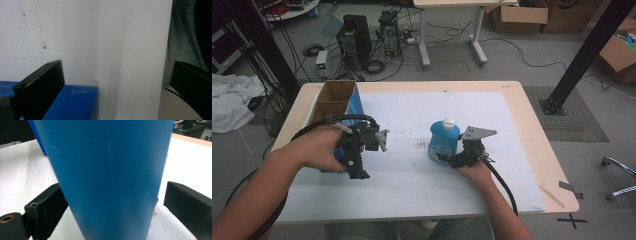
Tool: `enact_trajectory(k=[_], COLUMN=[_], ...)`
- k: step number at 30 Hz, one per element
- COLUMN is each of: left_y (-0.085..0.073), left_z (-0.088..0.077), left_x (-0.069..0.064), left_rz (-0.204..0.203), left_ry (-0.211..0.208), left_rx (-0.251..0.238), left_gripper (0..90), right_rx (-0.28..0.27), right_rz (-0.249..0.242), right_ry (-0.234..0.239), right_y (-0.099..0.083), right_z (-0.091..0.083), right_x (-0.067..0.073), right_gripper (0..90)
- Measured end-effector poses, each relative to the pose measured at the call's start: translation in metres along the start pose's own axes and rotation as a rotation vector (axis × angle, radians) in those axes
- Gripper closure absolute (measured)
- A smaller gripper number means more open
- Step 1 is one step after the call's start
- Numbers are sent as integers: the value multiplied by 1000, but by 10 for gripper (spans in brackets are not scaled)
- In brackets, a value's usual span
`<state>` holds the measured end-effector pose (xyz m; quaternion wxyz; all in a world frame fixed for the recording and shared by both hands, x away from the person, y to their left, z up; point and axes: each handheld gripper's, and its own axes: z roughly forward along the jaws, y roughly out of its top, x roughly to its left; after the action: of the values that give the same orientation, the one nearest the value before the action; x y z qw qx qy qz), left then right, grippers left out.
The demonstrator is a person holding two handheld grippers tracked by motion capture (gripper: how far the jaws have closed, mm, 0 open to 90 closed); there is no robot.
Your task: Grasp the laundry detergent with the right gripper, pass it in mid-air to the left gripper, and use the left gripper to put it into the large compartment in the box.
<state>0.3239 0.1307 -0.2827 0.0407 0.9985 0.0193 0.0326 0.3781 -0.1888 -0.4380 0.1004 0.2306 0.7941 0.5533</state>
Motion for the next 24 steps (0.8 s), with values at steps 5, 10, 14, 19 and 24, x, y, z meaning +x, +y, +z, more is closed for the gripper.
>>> enact_trajectory(k=[5, 10, 14, 19, 24], left_y=[-2, -2, -1, 0, 1], left_z=[1, 1, 0, 0, 0], left_x=[0, 0, 0, 2, 2], left_rz=[-10, -14, -12, -9, -7], left_ry=[-2, -4, -2, 2, 0], left_rx=[1, 6, 8, 5, 7], left_gripper=[1, 1, 1, 1, 1], right_rx=[-2, -3, -2, -10, -12], right_rz=[-9, -6, -2, -9, -7], right_ry=[-4, -4, -5, 8, 1], right_y=[3, 3, 3, 4, 3], right_z=[2, 3, 3, 2, 2], right_x=[1, 1, 0, 0, 0], right_gripper=[134, 146, 161, 221, 239])
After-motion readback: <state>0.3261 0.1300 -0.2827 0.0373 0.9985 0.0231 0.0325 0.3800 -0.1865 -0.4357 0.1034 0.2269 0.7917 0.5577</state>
